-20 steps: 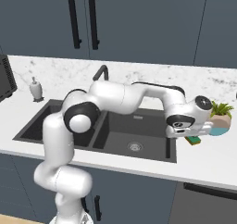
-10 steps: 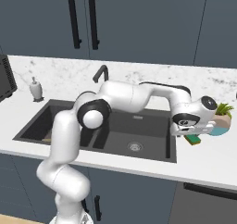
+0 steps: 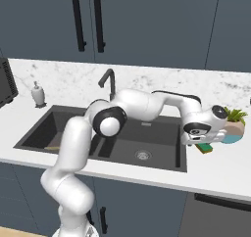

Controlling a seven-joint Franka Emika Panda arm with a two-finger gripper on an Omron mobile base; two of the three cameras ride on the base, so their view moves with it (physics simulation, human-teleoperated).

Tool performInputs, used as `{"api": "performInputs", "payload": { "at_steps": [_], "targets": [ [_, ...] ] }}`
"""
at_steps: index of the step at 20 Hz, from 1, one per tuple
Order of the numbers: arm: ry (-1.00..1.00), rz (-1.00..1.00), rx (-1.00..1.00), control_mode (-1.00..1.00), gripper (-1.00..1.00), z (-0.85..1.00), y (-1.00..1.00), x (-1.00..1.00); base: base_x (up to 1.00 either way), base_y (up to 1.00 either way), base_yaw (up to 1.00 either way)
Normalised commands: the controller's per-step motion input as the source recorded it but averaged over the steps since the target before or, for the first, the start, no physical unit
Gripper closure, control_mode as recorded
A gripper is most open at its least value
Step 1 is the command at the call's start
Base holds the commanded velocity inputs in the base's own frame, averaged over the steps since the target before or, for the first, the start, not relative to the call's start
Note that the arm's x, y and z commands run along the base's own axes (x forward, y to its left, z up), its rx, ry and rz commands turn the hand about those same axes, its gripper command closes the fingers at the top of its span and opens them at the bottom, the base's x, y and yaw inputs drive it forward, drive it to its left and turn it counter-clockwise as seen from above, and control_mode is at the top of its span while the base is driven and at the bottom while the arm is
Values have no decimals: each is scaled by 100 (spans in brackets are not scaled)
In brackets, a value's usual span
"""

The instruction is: Pick the pan and sponge and place them into the sink. Then turn on the water.

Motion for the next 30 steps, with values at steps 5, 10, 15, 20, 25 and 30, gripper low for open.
{"api": "performInputs", "payload": {
  "at_steps": [5, 10, 15, 20, 25, 30],
  "targets": [
    [0, 0, 0, -100, -100, -20, -8, 31, 0, 0, 0],
    [0, 0, 0, -100, -100, -28, -10, 28, 0, 0, 0],
    [0, 0, 0, -100, -100, -24, -20, 27, 0, 0, 0],
    [-1, 0, 0, -100, -100, -14, -21, 19, 0, 0, 0],
    [-9, 0, -4, -100, -100, -2, -1, 4, 0, 0, 0],
    [-11, 0, -8, -100, -100, -9, 0, 1, 0, 0, 0]
  ]
}}
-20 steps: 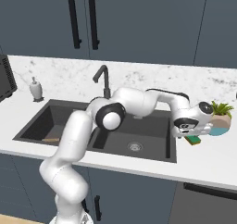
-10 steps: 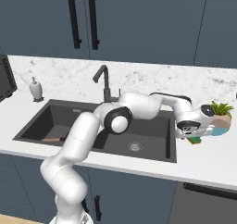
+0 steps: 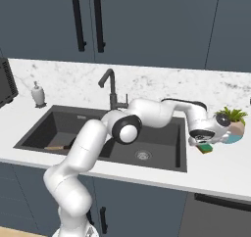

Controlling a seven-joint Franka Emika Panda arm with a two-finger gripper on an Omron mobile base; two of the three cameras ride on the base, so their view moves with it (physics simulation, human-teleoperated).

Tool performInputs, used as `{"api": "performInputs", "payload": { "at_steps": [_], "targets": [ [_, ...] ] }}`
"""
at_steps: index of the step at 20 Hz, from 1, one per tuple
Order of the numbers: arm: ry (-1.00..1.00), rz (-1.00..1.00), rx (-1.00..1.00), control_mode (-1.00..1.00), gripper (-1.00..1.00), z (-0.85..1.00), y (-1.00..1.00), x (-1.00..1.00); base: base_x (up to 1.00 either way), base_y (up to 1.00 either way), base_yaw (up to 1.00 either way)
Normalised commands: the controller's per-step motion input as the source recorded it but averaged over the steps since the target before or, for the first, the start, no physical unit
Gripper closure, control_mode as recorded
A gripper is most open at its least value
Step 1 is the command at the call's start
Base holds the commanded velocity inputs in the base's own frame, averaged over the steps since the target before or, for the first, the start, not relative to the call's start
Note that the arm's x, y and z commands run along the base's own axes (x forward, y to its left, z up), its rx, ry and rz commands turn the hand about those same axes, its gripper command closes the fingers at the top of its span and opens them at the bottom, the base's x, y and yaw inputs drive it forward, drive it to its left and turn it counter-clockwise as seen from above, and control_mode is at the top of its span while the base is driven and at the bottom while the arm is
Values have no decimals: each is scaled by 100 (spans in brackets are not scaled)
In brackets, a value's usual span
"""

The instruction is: Pick the pan and sponge and place them into the sink. Then turn on the water.

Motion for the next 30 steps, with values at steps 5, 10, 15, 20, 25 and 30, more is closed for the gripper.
{"api": "performInputs", "payload": {
  "at_steps": [5, 10, 15, 20, 25, 30],
  "targets": [
    [-2, 0, -11, -100, -100, -51, 0, 0, 0, 0, 0],
    [1, 0, -6, -100, -100, -76, -2, 14, 0, 0, 0],
    [1, 1, -1, -100, 100, -73, -16, 3, 0, 0, 0],
    [6, 0, -1, -100, 100, -77, -7, 2, 0, 0, 0],
    [3, 0, 0, -100, 100, -73, -16, -6, 0, 0, 0],
    [-31, 0, 0, -100, 100, -9, 15, -67, 0, 0, 0]
  ]
}}
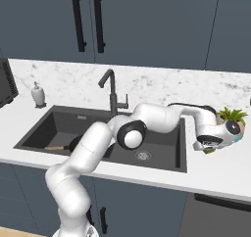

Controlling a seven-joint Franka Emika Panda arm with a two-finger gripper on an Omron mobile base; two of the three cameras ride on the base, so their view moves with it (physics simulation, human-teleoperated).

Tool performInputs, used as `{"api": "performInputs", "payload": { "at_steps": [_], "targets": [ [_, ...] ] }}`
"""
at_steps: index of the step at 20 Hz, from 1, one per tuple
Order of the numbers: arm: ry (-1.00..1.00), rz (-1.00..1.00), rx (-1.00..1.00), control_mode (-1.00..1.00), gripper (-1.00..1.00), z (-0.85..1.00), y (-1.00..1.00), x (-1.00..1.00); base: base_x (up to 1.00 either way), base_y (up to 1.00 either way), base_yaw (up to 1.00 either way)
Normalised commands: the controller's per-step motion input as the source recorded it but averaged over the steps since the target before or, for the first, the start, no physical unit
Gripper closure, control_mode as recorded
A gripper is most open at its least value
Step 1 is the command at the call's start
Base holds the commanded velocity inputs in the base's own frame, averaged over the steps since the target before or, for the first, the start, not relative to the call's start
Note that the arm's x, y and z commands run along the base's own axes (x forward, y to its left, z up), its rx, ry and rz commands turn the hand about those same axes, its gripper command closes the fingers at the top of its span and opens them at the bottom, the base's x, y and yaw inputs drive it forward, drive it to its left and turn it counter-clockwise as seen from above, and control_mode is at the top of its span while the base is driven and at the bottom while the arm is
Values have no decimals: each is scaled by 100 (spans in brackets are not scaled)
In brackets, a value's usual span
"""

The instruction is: Pick the pan and sponge and place them into the sink. Then turn on the water.

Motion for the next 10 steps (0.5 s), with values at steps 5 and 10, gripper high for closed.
{"api": "performInputs", "payload": {
  "at_steps": [5, 10],
  "targets": [
    [-48, 4, -7, -100, 100, 16, 88, -70, 0, 0, 0],
    [-14, 8, -11, -100, 100, 48, 100, -31, 0, 0, 0]
  ]
}}
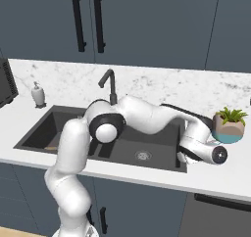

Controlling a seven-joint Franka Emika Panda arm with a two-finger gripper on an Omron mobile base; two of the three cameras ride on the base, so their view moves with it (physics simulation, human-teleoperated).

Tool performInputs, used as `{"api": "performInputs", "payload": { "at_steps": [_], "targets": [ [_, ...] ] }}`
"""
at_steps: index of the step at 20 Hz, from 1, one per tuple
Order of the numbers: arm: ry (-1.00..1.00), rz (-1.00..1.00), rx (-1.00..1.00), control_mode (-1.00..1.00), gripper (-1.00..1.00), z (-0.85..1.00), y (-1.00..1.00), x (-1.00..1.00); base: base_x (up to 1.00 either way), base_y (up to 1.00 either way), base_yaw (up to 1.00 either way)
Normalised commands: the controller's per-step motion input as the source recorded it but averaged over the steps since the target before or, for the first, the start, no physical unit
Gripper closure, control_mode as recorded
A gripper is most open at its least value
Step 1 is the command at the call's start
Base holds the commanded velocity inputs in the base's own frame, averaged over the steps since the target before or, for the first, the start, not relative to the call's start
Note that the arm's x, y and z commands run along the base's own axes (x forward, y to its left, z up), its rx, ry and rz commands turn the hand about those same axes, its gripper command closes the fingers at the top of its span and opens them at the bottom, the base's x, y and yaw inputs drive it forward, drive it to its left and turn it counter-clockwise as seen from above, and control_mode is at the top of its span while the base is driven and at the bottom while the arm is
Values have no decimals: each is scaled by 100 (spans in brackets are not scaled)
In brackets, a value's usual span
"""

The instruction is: Pick the pan and sponge and place them into the sink. Then turn on the water.

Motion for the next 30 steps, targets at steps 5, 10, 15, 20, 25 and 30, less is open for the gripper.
{"api": "performInputs", "payload": {
  "at_steps": [5, 10, 15, 20, 25, 30],
  "targets": [
    [0, 23, -15, -100, 100, 97, 100, -1, 0, 0, 0],
    [0, 25, -16, -100, 100, 100, 100, 0, 0, 0, 0],
    [0, 22, -23, -100, 100, 95, 100, -4, 0, 0, 0],
    [0, 12, -28, -100, 100, 78, 100, -4, 0, 0, 0],
    [3, 12, -31, -100, 100, 84, 100, -4, 0, 0, 0],
    [9, 19, -39, -100, 100, 86, 100, -24, 0, 0, 0]
  ]
}}
